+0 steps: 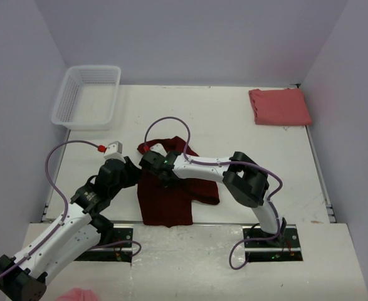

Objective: Fold and stack the t-shirts
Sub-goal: Flatten out the tshirt

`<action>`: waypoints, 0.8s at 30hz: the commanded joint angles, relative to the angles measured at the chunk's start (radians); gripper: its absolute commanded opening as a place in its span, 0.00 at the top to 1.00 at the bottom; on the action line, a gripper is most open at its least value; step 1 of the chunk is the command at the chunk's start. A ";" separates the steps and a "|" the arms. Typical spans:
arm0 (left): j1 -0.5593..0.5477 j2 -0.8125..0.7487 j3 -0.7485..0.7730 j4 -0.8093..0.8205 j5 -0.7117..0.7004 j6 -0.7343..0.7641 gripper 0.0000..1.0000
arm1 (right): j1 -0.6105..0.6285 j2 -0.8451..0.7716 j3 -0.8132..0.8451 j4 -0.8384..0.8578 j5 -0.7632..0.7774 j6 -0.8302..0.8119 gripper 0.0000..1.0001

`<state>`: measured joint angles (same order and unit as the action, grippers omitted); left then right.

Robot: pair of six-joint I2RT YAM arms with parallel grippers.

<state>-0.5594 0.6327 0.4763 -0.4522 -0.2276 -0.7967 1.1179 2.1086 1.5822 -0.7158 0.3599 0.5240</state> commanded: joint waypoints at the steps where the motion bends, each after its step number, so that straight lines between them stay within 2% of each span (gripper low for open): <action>1: 0.000 0.002 -0.001 -0.008 0.001 0.007 0.69 | -0.004 -0.022 0.024 -0.016 0.063 0.014 1.00; 7: -0.002 0.032 -0.015 -0.016 0.023 -0.019 0.61 | -0.009 -0.097 0.019 -0.057 0.114 0.025 1.00; 9: -0.002 0.045 -0.028 0.003 0.053 -0.030 0.52 | -0.018 -0.130 0.021 -0.092 0.142 0.039 1.00; 12: -0.002 0.094 -0.042 0.030 0.074 -0.033 0.50 | -0.047 -0.220 -0.007 -0.119 0.183 0.051 1.00; 13: 0.000 0.111 -0.047 0.036 0.077 -0.032 0.52 | -0.065 -0.246 -0.017 -0.119 0.189 0.047 1.00; 16: -0.002 0.171 -0.070 0.140 0.137 -0.026 0.74 | -0.110 -0.335 -0.048 -0.122 0.206 0.033 1.00; 17: -0.002 0.201 -0.077 0.167 0.151 -0.024 0.97 | -0.122 -0.370 -0.056 -0.122 0.206 0.025 1.00; 18: -0.002 0.222 -0.082 0.194 0.163 -0.024 1.00 | -0.135 -0.389 -0.070 -0.125 0.206 0.015 1.00; 24: -0.002 0.396 -0.079 0.345 0.205 -0.015 1.00 | -0.194 -0.485 -0.122 -0.125 0.209 -0.025 1.00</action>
<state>-0.5594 0.9787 0.3943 -0.2382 -0.0654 -0.8188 0.9253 1.6577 1.4952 -0.8162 0.5392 0.5224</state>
